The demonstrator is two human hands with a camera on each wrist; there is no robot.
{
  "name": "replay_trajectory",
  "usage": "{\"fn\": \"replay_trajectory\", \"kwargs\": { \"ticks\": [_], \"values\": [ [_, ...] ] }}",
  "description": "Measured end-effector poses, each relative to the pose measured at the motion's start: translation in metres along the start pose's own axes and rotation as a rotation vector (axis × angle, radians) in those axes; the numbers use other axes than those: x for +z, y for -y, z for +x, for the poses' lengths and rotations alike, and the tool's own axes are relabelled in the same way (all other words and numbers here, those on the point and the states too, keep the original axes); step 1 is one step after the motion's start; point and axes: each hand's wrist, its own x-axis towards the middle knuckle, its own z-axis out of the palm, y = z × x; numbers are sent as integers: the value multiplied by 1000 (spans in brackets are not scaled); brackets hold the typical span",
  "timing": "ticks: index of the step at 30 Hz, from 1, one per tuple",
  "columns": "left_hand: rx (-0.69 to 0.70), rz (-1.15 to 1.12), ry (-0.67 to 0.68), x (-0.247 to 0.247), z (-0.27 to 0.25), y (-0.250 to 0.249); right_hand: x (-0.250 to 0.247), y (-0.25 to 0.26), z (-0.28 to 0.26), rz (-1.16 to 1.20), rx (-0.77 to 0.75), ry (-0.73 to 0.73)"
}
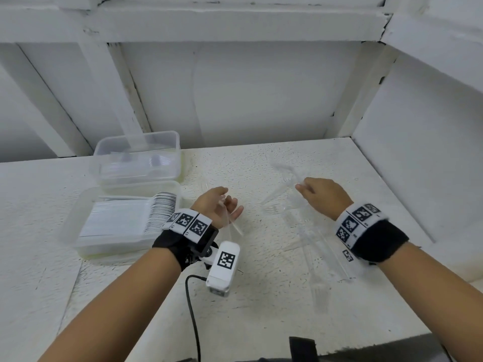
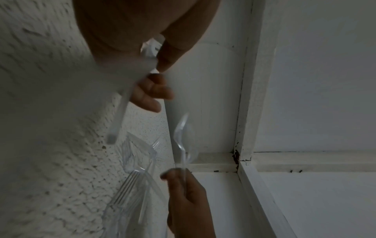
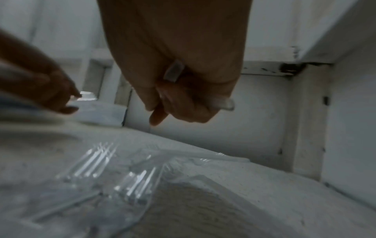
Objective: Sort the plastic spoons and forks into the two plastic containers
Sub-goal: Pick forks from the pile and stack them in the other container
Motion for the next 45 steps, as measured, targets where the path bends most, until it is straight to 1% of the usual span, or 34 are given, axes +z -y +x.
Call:
{"fn": "replay_trajectory", "kwargs": {
  "ticks": [3,6,9,11,13,15,17,19,21,23,26,28,30,31,33,34,37,40,43,45],
  "values": [
    [-62,30,-2,-4,2,4,11,1,13,-214,-164,151],
    [-65,139,-32,-5,4,9,18,4,20,-309,-171,263],
    [9,338,-36,-2,3,14,26,4,23,-367,-178,283],
    [68,500,-33,3,3,16,30,2,23,-283,-169,258],
    [153,659,-39,7,7,15,30,1,23,-135,-165,202],
    [263,817,-46,14,13,13,24,0,21,20,-176,91],
    [391,984,-54,24,20,11,15,0,18,208,-175,-58],
    [496,1172,-62,36,28,9,4,1,16,457,-110,-177],
    [557,1364,-69,51,37,8,-4,0,15,668,-4,-183],
    [564,1540,-31,66,46,8,-10,-2,12,767,57,-121],
    [489,1788,41,80,56,14,-15,-5,7,752,24,-77],
    [464,1890,69,82,62,20,-16,-6,3,730,18,-71],
    [464,1903,69,81,66,22,-16,-7,0,810,61,-64],
    [468,1877,67,80,67,21,-16,-7,-1,906,96,-59],
    [445,1785,81,75,63,16,-16,-5,-4,1112,164,-57],
    [437,1702,104,72,58,12,-17,-4,-5,1156,191,-65],
    [423,1397,189,53,35,0,-16,2,-6,1128,237,-105],
    [426,1117,211,27,9,-10,-13,12,-5,1157,260,-154],
    [459,916,222,3,-17,-16,-12,30,-3,1185,286,-203],
    [465,828,231,-11,-32,-17,-9,43,-2,1156,270,-219]
  ]
}}
